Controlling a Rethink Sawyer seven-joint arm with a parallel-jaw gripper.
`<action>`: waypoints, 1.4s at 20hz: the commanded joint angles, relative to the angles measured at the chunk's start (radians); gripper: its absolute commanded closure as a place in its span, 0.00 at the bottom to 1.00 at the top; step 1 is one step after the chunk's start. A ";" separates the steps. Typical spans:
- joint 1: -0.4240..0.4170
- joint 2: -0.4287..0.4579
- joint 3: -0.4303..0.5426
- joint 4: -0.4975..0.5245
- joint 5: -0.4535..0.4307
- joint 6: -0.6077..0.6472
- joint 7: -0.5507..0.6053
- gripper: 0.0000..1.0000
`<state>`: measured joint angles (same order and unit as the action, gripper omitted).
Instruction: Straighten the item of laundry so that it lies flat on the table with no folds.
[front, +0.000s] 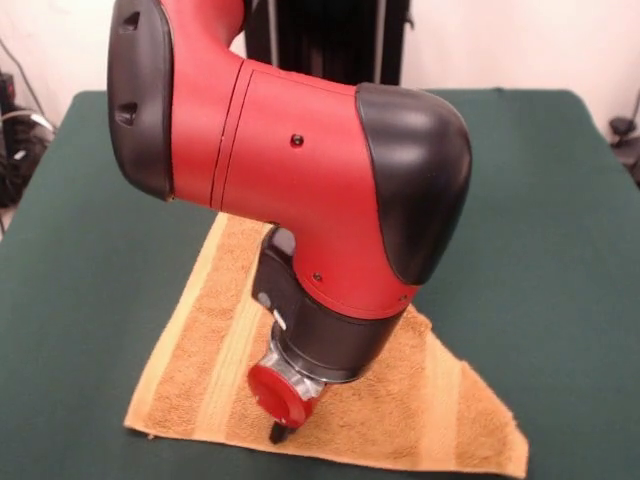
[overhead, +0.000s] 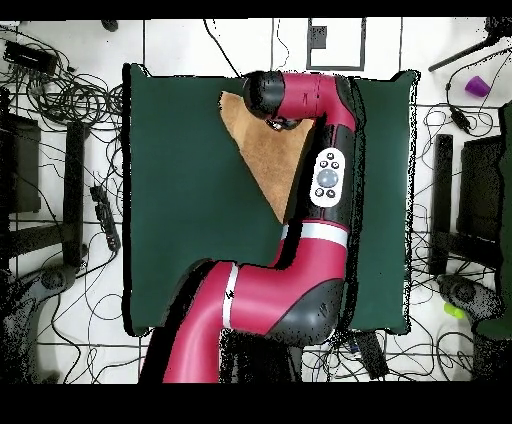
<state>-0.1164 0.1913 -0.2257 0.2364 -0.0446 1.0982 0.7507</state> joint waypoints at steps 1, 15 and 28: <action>-0.041 0.049 0.060 0.221 -0.151 -0.194 -0.566 1.00; -0.108 -0.061 0.228 0.356 -0.181 -0.306 -1.250 1.00; -0.071 -0.220 0.142 0.581 -0.140 -0.049 -0.909 1.00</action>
<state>-0.2324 0.0341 -0.1250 0.5172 -0.1831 0.7874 -0.2701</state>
